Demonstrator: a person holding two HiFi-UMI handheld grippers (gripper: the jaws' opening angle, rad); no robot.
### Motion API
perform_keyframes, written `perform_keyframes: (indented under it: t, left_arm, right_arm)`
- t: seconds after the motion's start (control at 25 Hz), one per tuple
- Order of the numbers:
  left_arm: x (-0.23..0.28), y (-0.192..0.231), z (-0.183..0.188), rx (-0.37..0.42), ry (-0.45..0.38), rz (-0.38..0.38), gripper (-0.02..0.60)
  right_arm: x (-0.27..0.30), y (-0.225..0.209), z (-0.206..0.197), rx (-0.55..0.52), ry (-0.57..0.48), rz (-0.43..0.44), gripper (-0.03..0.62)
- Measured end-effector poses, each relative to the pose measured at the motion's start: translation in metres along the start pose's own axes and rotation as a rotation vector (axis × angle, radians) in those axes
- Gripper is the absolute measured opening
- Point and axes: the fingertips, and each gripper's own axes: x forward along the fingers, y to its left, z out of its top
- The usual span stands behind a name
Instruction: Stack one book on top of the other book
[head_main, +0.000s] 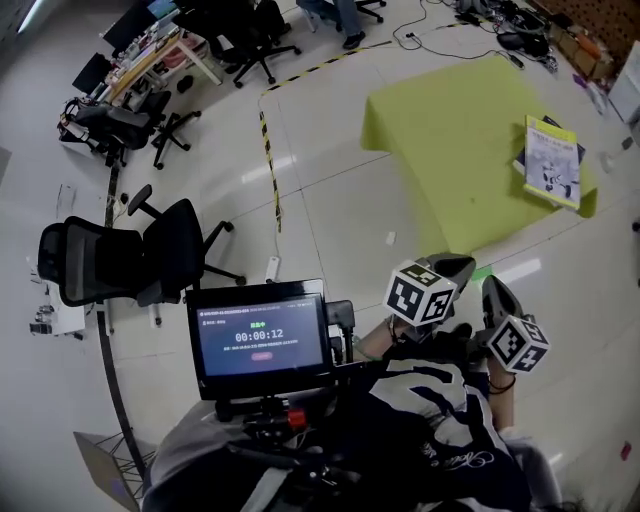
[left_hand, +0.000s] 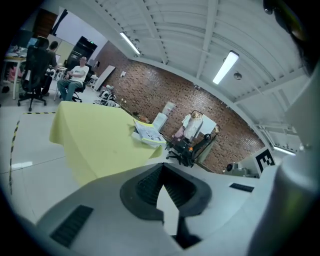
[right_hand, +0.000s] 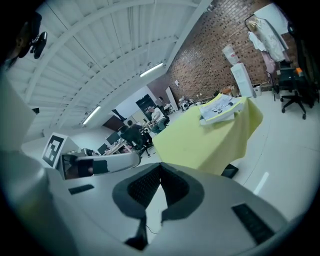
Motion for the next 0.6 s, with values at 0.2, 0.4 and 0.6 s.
perform_keyframes:
  t: [0.2, 0.4, 0.6]
  left_arm:
    - [0.004, -0.023, -0.012, 0.026, 0.009, -0.041, 0.003]
    - [0.009, -0.050, -0.011, 0.004, -0.003, -0.042, 0.003]
    - [0.013, -0.088, -0.028, -0.039, -0.003, -0.060, 0.003]
  right_arm:
    - [-0.024, -0.008, -0.001, 0.039, -0.049, -0.018, -0.005]
    - [-0.061, -0.017, 0.005, 0.045, -0.068, -0.022, -0.005]
    - [-0.102, -0.027, -0.006, 0.053, -0.057, -0.032, -0.005]
